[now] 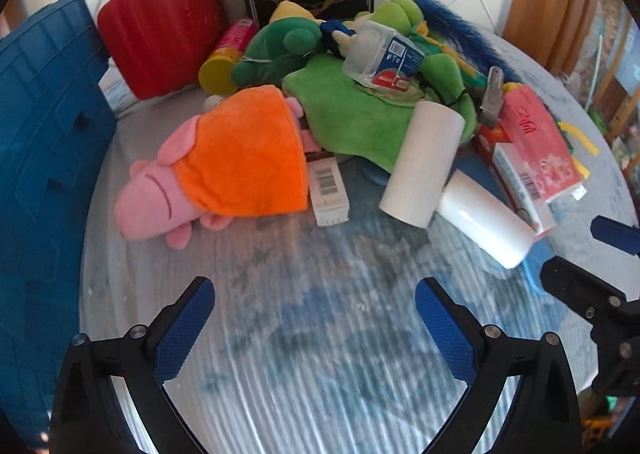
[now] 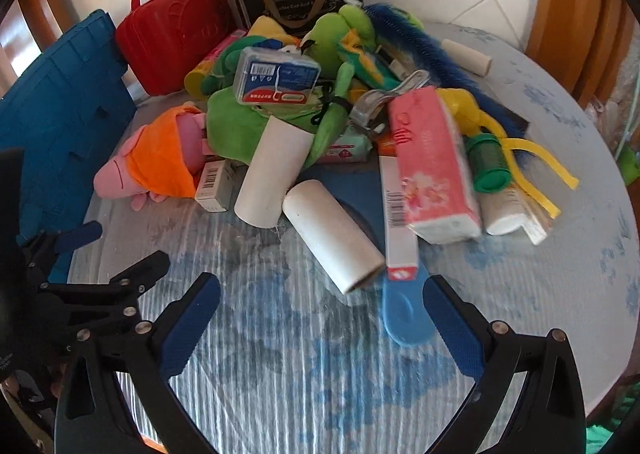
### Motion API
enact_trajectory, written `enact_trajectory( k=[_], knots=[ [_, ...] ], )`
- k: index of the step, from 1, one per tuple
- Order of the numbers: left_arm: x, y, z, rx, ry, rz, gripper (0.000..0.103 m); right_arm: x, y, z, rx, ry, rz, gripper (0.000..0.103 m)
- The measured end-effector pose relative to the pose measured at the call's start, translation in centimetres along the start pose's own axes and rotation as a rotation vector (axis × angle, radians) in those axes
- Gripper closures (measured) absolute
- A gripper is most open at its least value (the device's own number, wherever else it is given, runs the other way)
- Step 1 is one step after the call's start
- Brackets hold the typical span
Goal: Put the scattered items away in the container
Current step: 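Move both tools toward the white paper tubes on the table, then grasp a white paper tube with the right tool while the left tool grasps another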
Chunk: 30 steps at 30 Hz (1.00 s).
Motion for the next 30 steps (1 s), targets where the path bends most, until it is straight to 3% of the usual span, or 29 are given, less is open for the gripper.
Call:
enact_trajectory(
  k=[1,2,3,5,13,17,22,23,26,30],
  knots=[
    [-0.2,0.2,0.5,-0.006,0.009,0.005,0.001,-0.3,0.3,0.6,-0.006,0.009,-0.009,0.001],
    [-0.3,0.4,1.0,-0.012,0.018,0.009,0.003,-0.6,0.7,1.2,-0.016,0.016,-0.020,0.010],
    [-0.5,0.5,1.5,-0.018,0.027,0.011,0.004,-0.9,0.9,1.7,-0.029,0.024,-0.026,0.028],
    [-0.8,0.4,2.4,-0.015,0.036,0.009,0.006,-1.4,1.3,3.2,-0.042,0.046,-0.032,0.045],
    [-3.9,-2.3,5.7,0.012,0.035,0.049,0.010,-2.7,0.0,7.6,0.018,0.107,-0.137,0.047],
    [-5.5,-3.9,8.0,0.065,0.046,0.066,0.010,-2.8,-2.2,8.4,-0.087,0.163,-0.078,0.047],
    [-6.2,-5.7,10.7,0.003,0.059,0.143,0.009,-1.8,-3.0,8.1,-0.087,0.198,-0.122,0.047],
    [-6.4,-5.9,10.7,0.013,0.057,0.145,0.013,-1.5,-3.3,8.0,-0.084,0.203,-0.117,0.047],
    [-6.6,-6.0,10.9,0.082,0.084,0.120,0.050,-1.4,-4.1,8.1,-0.101,0.207,-0.095,0.046],
    [-5.7,-5.5,10.5,0.063,0.096,0.114,0.052,-1.1,-3.4,7.7,-0.077,0.205,-0.129,0.047]
  ],
)
Point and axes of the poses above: each gripper's, at about its wrist camera, not at the fingertips, and z roughly the way its jaws point, y to its left, x to its underside, the point moved 3 cm from there along z, roughly the way its jaws point, and after that the axes turned 14 degrees about x, right-handed, at the moved point
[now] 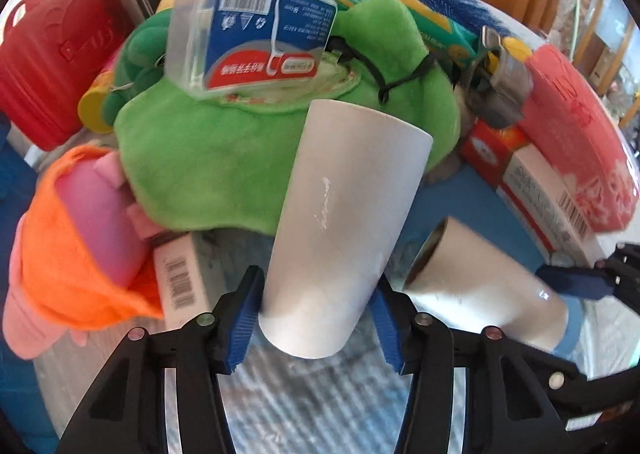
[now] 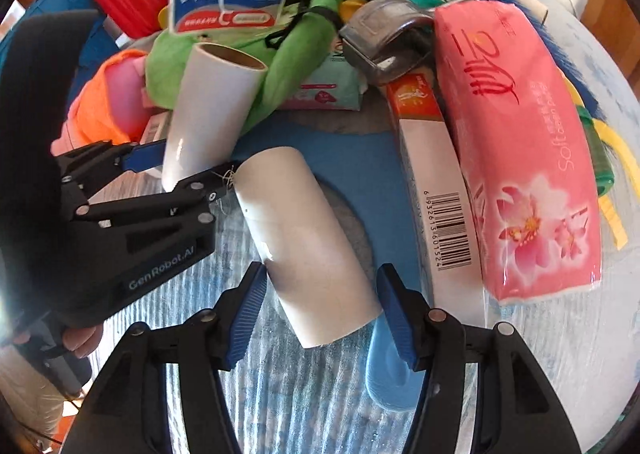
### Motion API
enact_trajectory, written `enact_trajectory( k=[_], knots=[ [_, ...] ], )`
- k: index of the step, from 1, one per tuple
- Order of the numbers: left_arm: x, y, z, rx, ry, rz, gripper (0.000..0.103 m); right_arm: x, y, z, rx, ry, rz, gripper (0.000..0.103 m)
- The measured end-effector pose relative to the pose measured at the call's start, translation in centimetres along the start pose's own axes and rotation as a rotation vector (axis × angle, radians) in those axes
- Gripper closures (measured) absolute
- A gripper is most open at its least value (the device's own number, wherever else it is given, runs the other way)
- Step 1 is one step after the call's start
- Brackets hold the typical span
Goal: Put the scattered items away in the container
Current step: 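Grasp a white paper tube with the right tool while the left tool grasps another, then lift both white paper tubes and carry them over the blue crate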
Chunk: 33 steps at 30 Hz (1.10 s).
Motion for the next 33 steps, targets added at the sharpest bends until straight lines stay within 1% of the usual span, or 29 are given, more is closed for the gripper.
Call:
enact_trajectory(
  k=[4,6,8,11,13,15,17,18,20,23,26,27,28,31,32,33],
  knots=[
    [2.2,1.3,-1.4,-0.012,0.018,-0.049,0.053,0.8,0.2,-0.5,0.000,0.012,0.015,0.051],
    [3.7,2.0,-2.4,-0.017,0.029,-0.081,0.053,1.5,0.5,-0.9,-0.005,0.019,0.007,0.055],
    [4.9,2.7,-3.1,-0.021,0.038,-0.110,0.056,2.1,1.1,-1.4,-0.022,0.022,-0.005,0.057],
    [5.7,3.4,-3.1,-0.025,0.050,-0.139,0.055,2.6,1.5,-1.8,-0.027,0.019,-0.008,0.057],
    [5.6,3.4,-2.9,-0.027,0.044,-0.141,0.053,2.7,1.8,-2.1,-0.033,0.020,-0.020,0.057],
    [5.3,3.4,-2.4,-0.034,0.041,-0.142,0.041,2.6,1.9,-2.1,-0.031,0.012,-0.017,0.057],
    [4.7,3.4,-1.9,-0.030,0.041,-0.156,0.041,2.6,1.2,-1.8,-0.019,0.000,0.005,0.056],
    [4.5,3.4,-1.6,-0.027,0.040,-0.159,0.040,3.1,1.1,-1.7,-0.011,-0.009,0.012,0.053],
    [4.0,3.2,-0.9,-0.032,0.045,-0.156,0.040,2.9,0.5,-2.0,0.003,-0.030,0.018,0.046],
    [3.4,3.1,-0.4,-0.036,0.037,-0.172,0.034,2.3,0.1,-2.1,0.010,-0.044,0.012,0.046],
    [3.0,3.5,-0.3,-0.022,0.037,-0.212,0.029,2.2,0.0,-1.8,0.008,-0.035,0.007,0.046],
    [2.9,3.6,-0.2,-0.013,0.035,-0.222,0.029,2.6,1.7,-1.1,0.009,-0.032,0.005,0.046],
    [2.8,3.7,-0.2,-0.007,0.035,-0.226,0.029,2.5,2.3,-0.8,0.013,-0.029,0.001,0.046],
    [2.4,3.5,-0.3,-0.011,0.028,-0.222,0.030,2.3,2.9,-0.1,0.016,-0.024,0.000,0.046],
    [2.2,3.3,-0.3,-0.008,0.022,-0.221,0.035,2.3,2.8,0.0,0.018,-0.025,0.002,0.046],
    [2.1,3.1,-0.4,-0.002,0.017,-0.223,0.043,2.2,3.1,0.2,0.020,-0.024,0.005,0.046]
  ],
)
Point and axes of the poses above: each gripper's, at about its wrist camera, not at the fingertips, and z roughly the way its jaws point, y to its left, x to its underside, the point moved 3 cm from there along z, roughly the way its jaws point, and after that the axes turned 14 degrees about x, right-handed, at the moved point
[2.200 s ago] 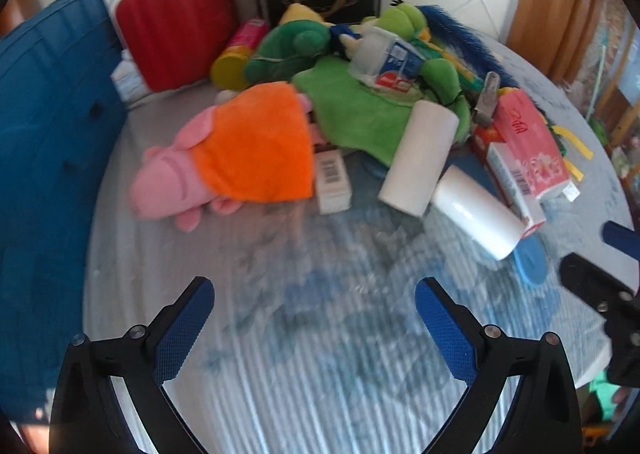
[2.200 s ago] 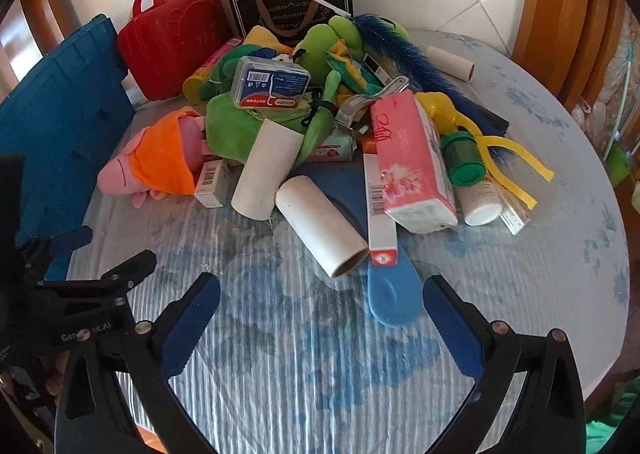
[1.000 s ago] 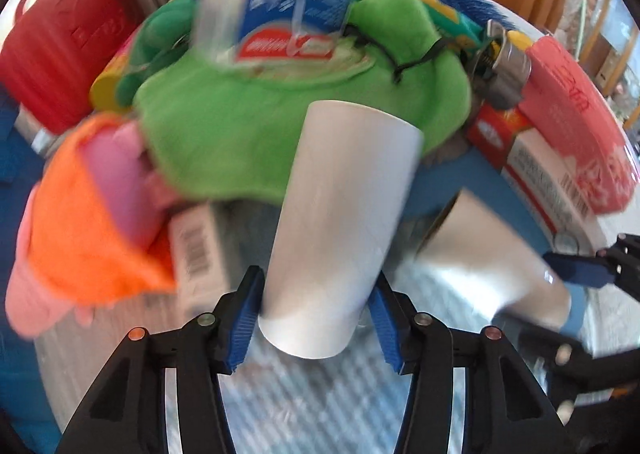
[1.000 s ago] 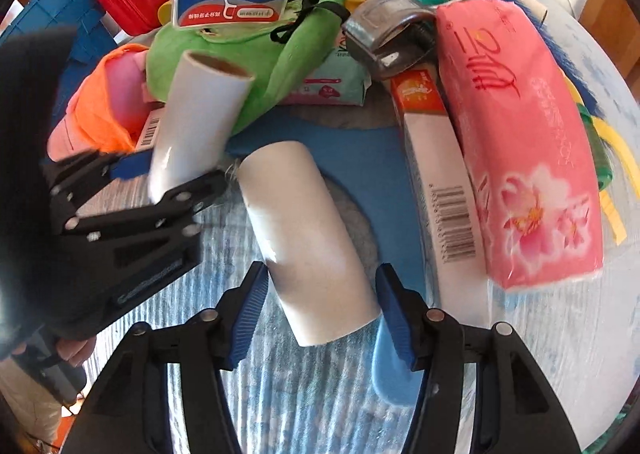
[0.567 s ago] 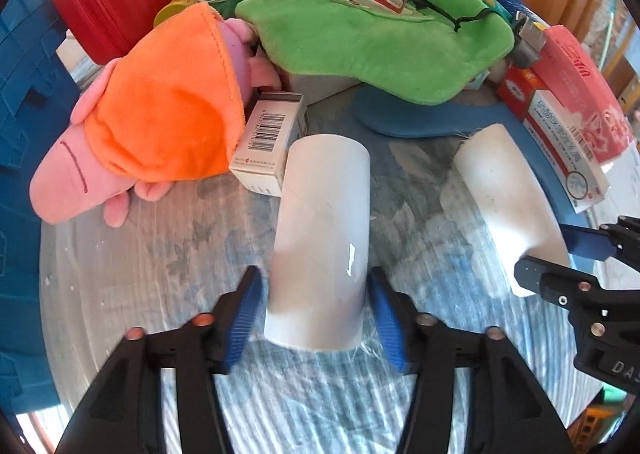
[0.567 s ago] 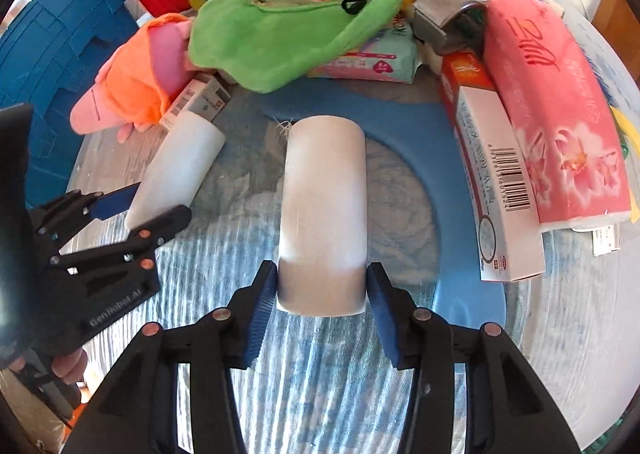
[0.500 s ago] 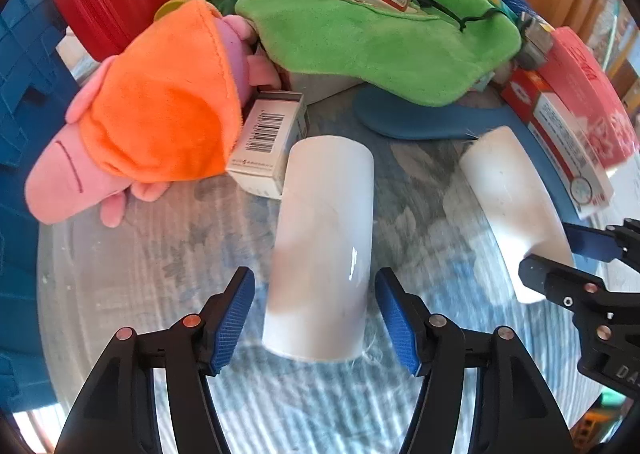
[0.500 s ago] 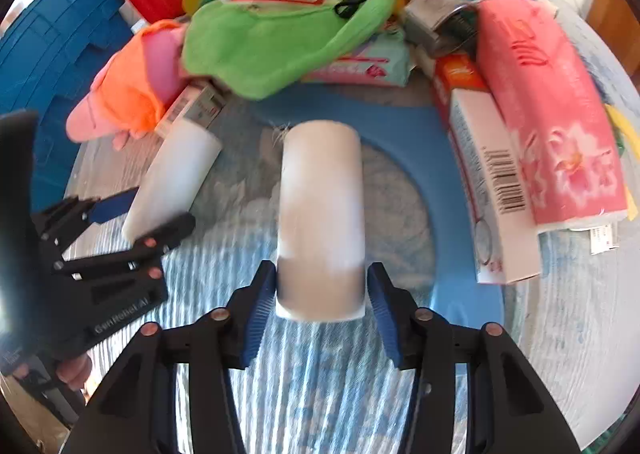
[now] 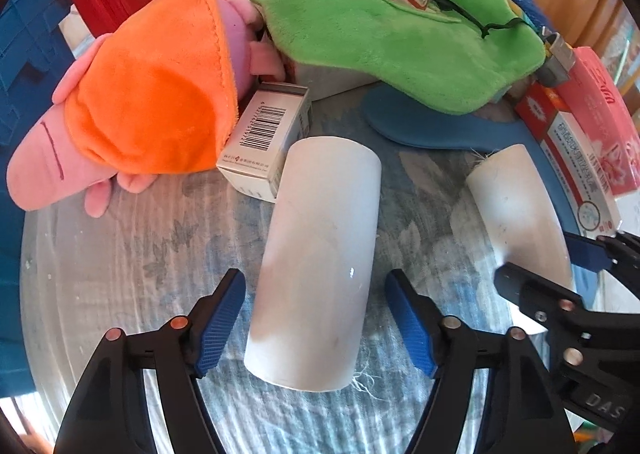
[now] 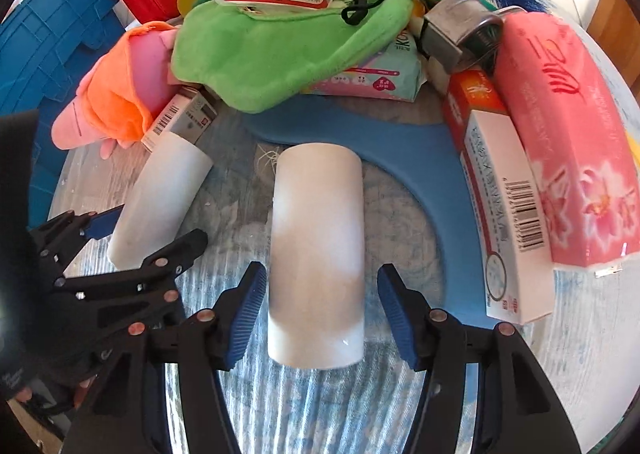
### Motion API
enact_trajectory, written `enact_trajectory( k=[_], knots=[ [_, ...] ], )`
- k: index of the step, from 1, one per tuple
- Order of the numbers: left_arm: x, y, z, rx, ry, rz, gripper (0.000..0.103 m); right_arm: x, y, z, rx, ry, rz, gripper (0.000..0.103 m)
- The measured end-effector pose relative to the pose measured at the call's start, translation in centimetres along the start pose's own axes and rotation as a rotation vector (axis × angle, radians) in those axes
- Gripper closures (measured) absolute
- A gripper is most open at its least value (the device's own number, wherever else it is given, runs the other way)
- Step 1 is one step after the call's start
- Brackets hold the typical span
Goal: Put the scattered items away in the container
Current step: 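Lift both white paper tubes and carry them over the blue crate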
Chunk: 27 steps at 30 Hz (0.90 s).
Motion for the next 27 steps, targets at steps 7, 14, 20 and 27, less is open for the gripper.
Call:
enact_trajectory(
  k=[7,14,20,27],
  knots=[
    [-0.8,-1.5,-0.5,-0.033,-0.011,0.006,0.055,0.5,0.1,-0.3,0.014,-0.007,0.005,0.058],
    [-2.5,-3.4,-4.4,-0.036,-0.077,0.016,0.058,0.7,-0.7,-3.4,0.021,-0.059,0.018,0.058],
    [1.4,-7.4,-11.7,-0.069,-0.196,0.004,0.058,0.2,-2.0,-9.1,0.007,-0.172,-0.009,0.058],
    [-0.1,1.4,-20.6,-0.152,-0.399,-0.022,0.058,-4.4,5.9,-14.1,-0.027,-0.346,-0.087,0.058]
  ],
)
Point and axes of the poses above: each gripper's, at about its wrist camera, not at the fingertips, and z roughly the way its jaws point, y to its left, x to its underside, the point moved 3 cm from there along z, roughly the way its jaws point, and after that the axes turned 14 degrees about x, right-handed, at the moved point
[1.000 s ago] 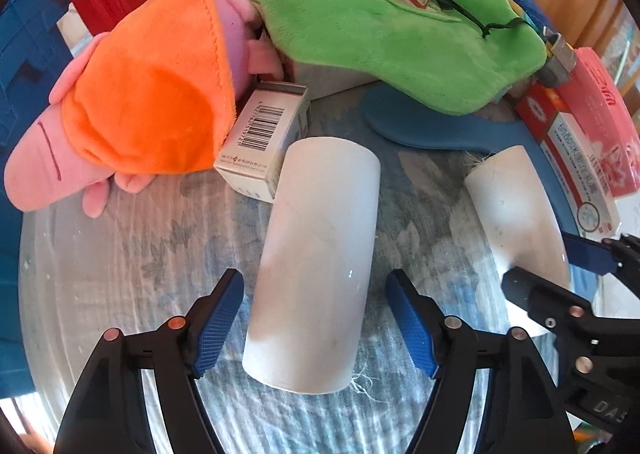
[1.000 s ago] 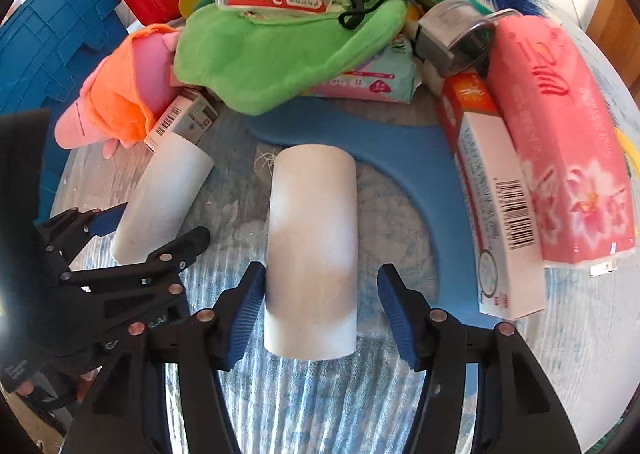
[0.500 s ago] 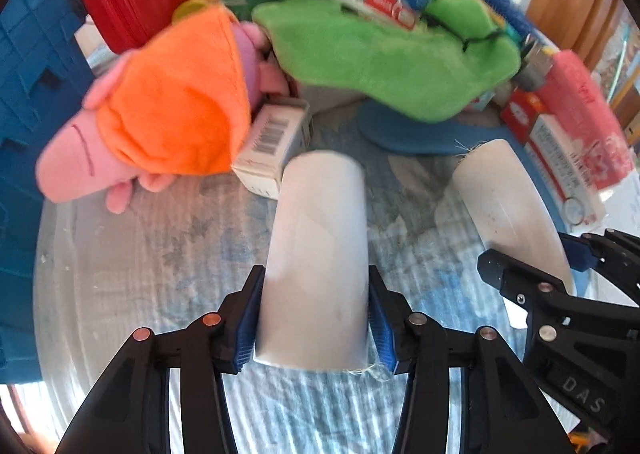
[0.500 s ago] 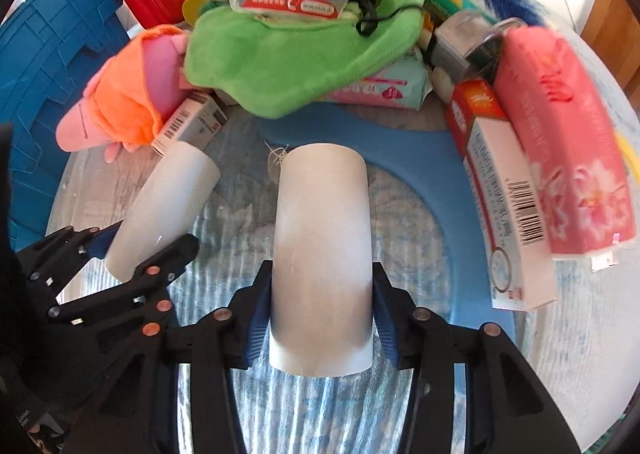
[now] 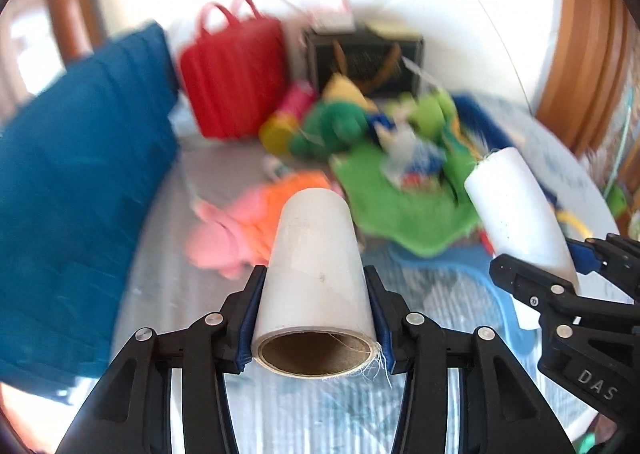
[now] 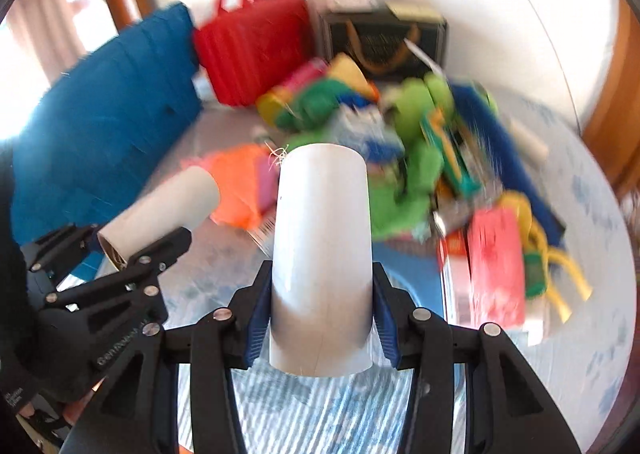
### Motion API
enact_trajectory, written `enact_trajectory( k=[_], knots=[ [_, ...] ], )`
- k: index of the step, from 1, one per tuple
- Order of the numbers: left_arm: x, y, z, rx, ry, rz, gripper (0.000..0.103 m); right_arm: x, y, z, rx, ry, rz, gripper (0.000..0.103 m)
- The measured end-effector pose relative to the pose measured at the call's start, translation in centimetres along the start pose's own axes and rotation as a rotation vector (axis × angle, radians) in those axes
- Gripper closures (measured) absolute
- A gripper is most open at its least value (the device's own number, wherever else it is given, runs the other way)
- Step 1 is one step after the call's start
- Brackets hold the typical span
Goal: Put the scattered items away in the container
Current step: 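Lift both white paper tubes and carry them over the blue crate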
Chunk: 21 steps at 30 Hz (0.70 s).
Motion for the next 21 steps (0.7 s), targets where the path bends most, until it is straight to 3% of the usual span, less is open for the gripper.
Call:
enact_trajectory(
  k=[4,10,17,21],
  knots=[
    [-1.8,2.7,-5.4,-0.056,-0.120,-0.017,0.058,-2.2,1.8,-4.5,-0.036,-0.105,-0.044,0.058],
    [-3.9,8.9,-14.0,-0.140,-0.277,-0.044,0.058,-6.2,8.3,-10.7,-0.094,-0.257,-0.120,0.058],
    [-4.4,19.9,-21.9,-0.225,-0.366,-0.036,0.058,-10.5,19.9,-15.7,-0.169,-0.388,-0.154,0.058],
    [-3.6,27.3,-24.7,-0.277,-0.384,-0.057,0.058,-12.4,28.7,-17.3,-0.228,-0.430,-0.192,0.058]
  ],
)
Point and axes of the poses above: each gripper's, at about its wrist camera, not at the fingertips, and z roughly the way its jaws point, y to its left, x to its underside, the point moved 3 cm from there along z, roughly the way its jaws point, and after that the axes turned 14 degrees about x, right-handed, at the moved point
